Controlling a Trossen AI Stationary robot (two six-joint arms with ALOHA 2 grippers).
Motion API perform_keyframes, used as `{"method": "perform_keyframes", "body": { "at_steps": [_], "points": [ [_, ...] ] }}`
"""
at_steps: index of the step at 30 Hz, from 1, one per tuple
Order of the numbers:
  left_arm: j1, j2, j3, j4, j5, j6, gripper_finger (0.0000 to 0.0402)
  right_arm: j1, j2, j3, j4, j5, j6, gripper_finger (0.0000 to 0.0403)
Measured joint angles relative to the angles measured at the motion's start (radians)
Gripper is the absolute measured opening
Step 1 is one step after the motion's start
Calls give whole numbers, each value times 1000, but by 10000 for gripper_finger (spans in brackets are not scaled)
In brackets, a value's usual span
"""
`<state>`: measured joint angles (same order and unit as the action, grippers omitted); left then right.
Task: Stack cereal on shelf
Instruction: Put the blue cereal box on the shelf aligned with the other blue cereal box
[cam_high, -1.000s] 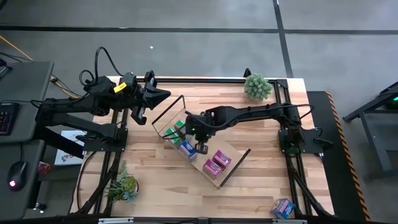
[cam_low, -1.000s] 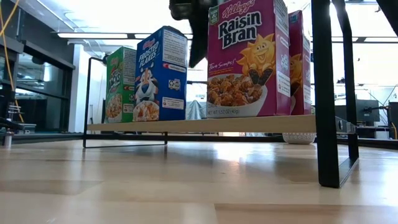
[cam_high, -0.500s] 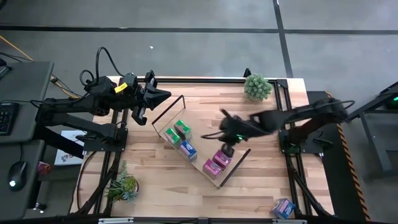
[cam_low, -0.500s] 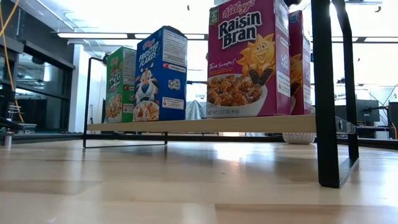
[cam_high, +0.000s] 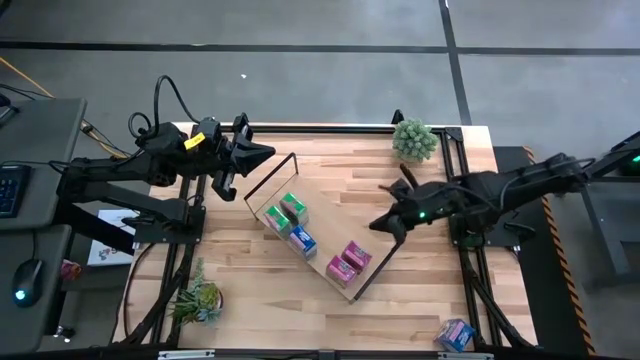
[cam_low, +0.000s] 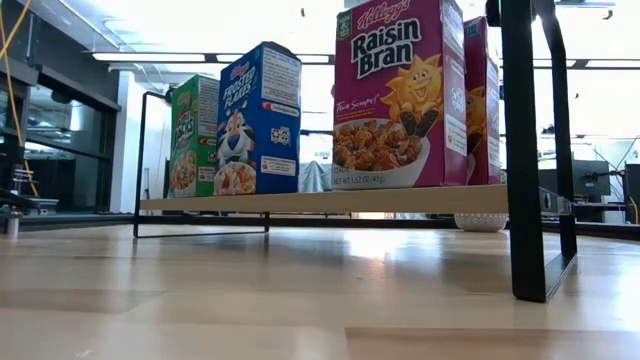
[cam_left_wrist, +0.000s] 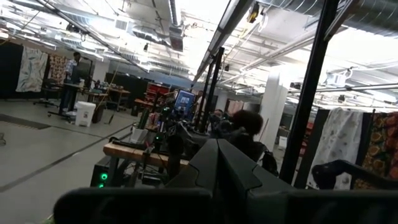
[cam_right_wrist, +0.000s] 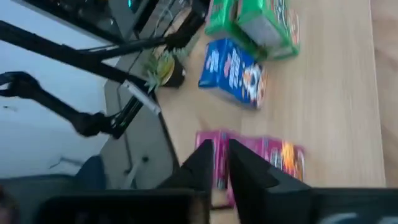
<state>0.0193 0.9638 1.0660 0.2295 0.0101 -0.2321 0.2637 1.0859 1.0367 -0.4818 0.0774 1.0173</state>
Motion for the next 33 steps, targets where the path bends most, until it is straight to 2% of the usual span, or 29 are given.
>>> {"method": "perform_keyframes", "body": {
  "at_steps": [4, 8, 12, 15, 21, 24, 30, 33],
  "points": [
    [0, 0, 0, 0, 0, 0, 0, -6, -29, 56, -159, -83, 62, 101],
    [0, 0, 0, 0, 0, 0, 0, 53, -30, 112, -371, -186, 173, 191],
    [0, 0, 0, 0, 0, 0, 0, 186, -26, 109, -427, -273, 386, 272],
    [0, 0, 0, 0, 0, 3, 0, 328, -10, 106, -426, -266, 586, 310],
    [0, 0, 0, 0, 0, 27, 0, 605, 79, 106, -426, -188, 1118, 325],
    [0, 0, 0, 0, 0, 27, 0, 710, 146, 106, -426, -209, 1313, 326],
    [0, 0, 0, 0, 0, 27, 0, 779, 283, 105, -404, -410, 1386, 326],
    [0, 0, 0, 0, 0, 27, 0, 780, 333, 104, -380, -447, 1388, 326]
  ]
}}
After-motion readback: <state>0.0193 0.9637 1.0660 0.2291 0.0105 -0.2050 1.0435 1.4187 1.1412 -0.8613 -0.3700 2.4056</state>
